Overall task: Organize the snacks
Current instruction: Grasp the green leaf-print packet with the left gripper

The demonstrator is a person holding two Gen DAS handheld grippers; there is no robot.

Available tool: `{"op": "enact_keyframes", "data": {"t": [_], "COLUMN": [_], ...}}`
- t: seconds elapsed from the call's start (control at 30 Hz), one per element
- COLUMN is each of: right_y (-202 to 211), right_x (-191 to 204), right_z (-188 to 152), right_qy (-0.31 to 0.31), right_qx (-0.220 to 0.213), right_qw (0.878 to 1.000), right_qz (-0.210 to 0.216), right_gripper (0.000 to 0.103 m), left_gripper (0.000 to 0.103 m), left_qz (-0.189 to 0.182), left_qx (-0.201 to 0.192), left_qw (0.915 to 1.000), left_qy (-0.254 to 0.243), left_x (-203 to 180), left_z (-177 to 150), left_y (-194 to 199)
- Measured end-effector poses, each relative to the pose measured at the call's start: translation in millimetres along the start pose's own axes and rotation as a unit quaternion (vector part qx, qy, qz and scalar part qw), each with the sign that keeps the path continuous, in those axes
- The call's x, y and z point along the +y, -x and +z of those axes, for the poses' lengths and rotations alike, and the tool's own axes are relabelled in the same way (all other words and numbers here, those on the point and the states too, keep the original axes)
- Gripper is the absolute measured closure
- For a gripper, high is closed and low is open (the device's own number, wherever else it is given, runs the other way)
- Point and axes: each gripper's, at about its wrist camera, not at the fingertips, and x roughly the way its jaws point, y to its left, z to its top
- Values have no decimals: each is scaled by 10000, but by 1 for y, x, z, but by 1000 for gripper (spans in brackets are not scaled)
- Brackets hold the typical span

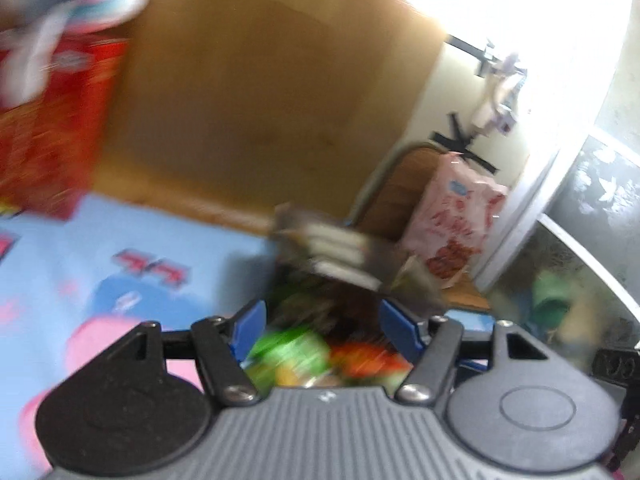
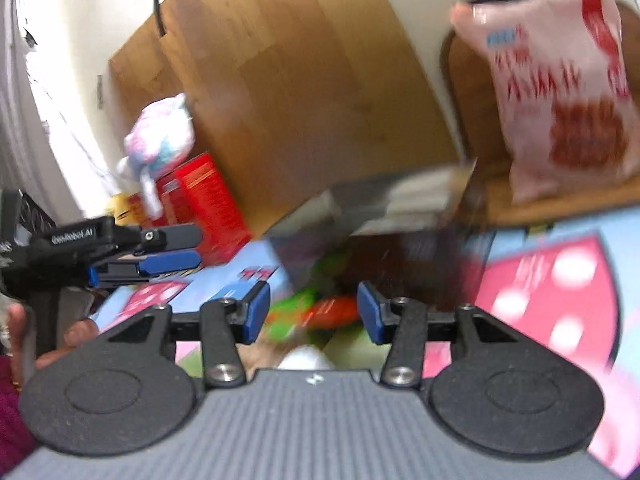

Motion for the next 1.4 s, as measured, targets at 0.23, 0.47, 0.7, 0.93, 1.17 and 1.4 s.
{"op": "enact_keyframes", "data": {"t": [0.23, 0.47, 0.7, 0.93, 1.17, 1.4], "right_y": [-19, -67, -86, -51, -26, -24], "right_x": [61, 122, 130, 138, 152, 157], "right_z": [-36, -55, -55, -74, -100, -102], "right_qy": [611, 1670, 1830, 2186, 2608, 2887], "right_qx": [779, 1369, 1494, 1559, 1514, 1291], "right_qw": [9933, 9746, 9713, 9618, 9514, 9477], "right_qz": [595, 591, 294, 540, 628, 432], "right_gripper": [52, 52, 73, 77, 74, 55], "left_gripper": [38, 60, 81, 81, 78, 64], "left_qz": [516, 425, 315, 73, 146, 273], "left_qx": [115, 521, 804, 914, 941, 736], "left_qw": [9967, 9959, 9948, 9934, 9937, 9957], "left_qy": [614, 598, 547, 683, 585, 482], "left_x": [50, 49, 44, 32, 17, 14], "left_z": [-41, -58, -74, -101, -122, -113], "left_y": [46, 32, 29, 56, 79, 86]}}
